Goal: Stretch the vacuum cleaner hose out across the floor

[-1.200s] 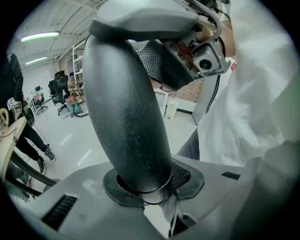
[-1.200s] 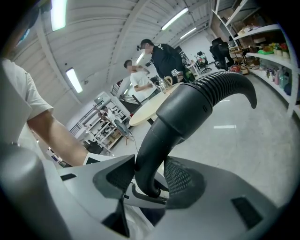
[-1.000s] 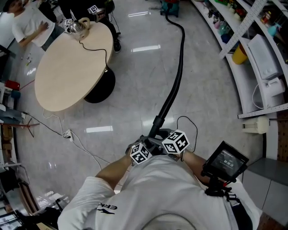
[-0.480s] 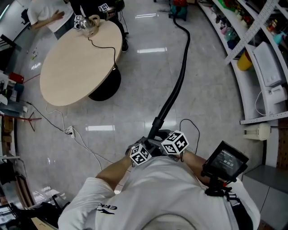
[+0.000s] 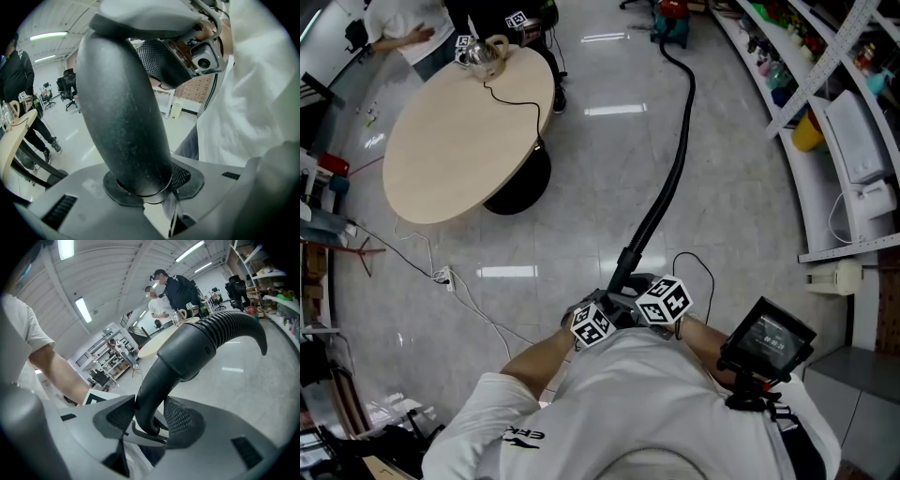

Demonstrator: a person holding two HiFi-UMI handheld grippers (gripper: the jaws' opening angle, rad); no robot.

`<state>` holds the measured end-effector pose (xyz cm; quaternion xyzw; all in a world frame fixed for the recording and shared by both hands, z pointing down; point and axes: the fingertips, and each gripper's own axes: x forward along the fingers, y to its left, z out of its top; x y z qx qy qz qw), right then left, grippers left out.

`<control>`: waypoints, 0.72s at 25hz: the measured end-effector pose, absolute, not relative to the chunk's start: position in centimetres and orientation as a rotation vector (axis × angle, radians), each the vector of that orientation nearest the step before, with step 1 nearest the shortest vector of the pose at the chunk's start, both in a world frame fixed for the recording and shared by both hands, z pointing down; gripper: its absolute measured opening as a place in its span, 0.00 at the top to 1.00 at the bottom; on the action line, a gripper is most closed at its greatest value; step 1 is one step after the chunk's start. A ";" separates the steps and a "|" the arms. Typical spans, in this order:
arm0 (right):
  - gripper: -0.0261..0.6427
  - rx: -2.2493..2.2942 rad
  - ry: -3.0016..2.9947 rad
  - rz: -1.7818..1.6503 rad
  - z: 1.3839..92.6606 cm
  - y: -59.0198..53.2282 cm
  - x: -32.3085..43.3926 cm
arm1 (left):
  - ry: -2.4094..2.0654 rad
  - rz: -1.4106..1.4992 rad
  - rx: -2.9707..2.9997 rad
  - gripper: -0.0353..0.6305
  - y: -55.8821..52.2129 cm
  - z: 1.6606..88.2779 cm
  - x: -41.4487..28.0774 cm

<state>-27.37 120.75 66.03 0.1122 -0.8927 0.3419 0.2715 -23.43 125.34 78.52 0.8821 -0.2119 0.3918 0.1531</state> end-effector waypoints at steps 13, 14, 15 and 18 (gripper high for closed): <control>0.68 0.306 -2.399 0.919 66.3 120.4 -27.0 | -0.600 1.128 2.533 0.77 125.0 78.8 -23.2; 0.68 0.305 -2.399 0.917 66.2 120.3 -27.1 | -0.599 1.129 2.533 0.77 125.0 78.7 -23.2; 0.68 0.305 -2.399 0.916 66.2 120.3 -27.0 | -0.598 1.130 2.533 0.77 124.9 78.7 -23.1; 0.68 0.302 -2.396 0.916 66.1 120.1 -26.7 | -0.594 1.131 2.533 0.77 124.7 78.6 -22.9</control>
